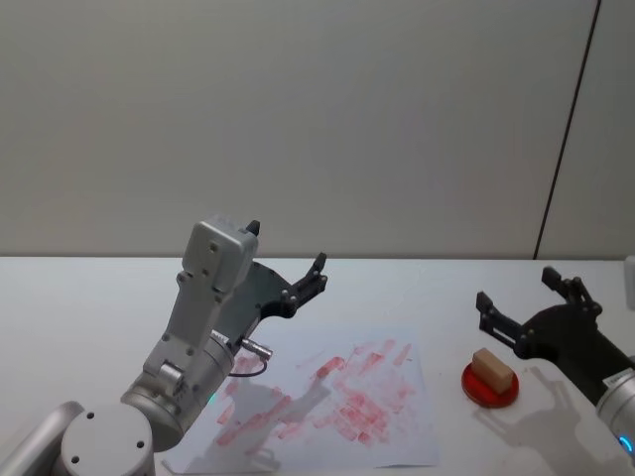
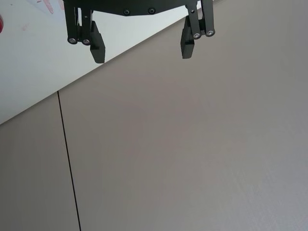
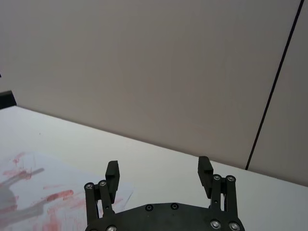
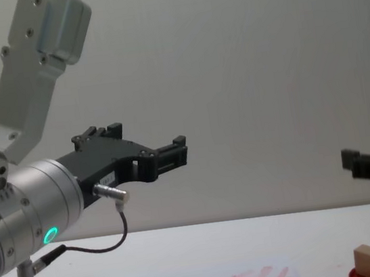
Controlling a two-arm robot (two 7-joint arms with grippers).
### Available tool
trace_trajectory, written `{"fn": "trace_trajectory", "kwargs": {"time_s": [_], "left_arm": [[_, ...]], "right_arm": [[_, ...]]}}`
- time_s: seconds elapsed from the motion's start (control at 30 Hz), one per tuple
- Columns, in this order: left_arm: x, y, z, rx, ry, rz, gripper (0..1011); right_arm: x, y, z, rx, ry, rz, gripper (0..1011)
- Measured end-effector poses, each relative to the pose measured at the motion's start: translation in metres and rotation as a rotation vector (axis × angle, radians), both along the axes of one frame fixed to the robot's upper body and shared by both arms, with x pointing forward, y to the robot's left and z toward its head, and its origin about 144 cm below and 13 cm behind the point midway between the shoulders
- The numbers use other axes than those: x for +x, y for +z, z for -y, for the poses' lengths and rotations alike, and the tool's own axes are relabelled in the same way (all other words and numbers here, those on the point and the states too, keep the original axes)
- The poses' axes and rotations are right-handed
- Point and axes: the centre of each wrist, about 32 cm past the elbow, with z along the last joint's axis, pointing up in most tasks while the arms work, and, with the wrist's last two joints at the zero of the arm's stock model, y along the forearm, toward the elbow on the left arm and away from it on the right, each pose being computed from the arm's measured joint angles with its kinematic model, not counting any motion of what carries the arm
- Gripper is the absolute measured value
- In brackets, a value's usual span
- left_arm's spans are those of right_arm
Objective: Use the one hand to pick up the stamp and affix it onto the A4 paper.
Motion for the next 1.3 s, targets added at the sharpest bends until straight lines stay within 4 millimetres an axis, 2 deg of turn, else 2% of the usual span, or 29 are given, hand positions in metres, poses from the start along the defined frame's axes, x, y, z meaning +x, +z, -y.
{"fn": "trace_trajectory", "kwargs": {"time_s": [0.53, 1.1, 1.3], "left_arm": [[0.000, 0.000, 0.000, 0.000, 0.000, 0.000, 1002], [0.000, 0.000, 0.000, 0.000, 0.000, 0.000, 1003], [0.000, 0.000, 0.000, 0.000, 0.000, 0.000, 1003]], "right_arm": [[0.016, -0.021, 0.020, -0.066, 0.092, -0.124, 1001], [0.028, -0.039, 0.027, -0.103, 0.145, -0.217, 1001], [0.029, -0.043, 0.029, -0.109, 0.153, -0.238, 890]]}}
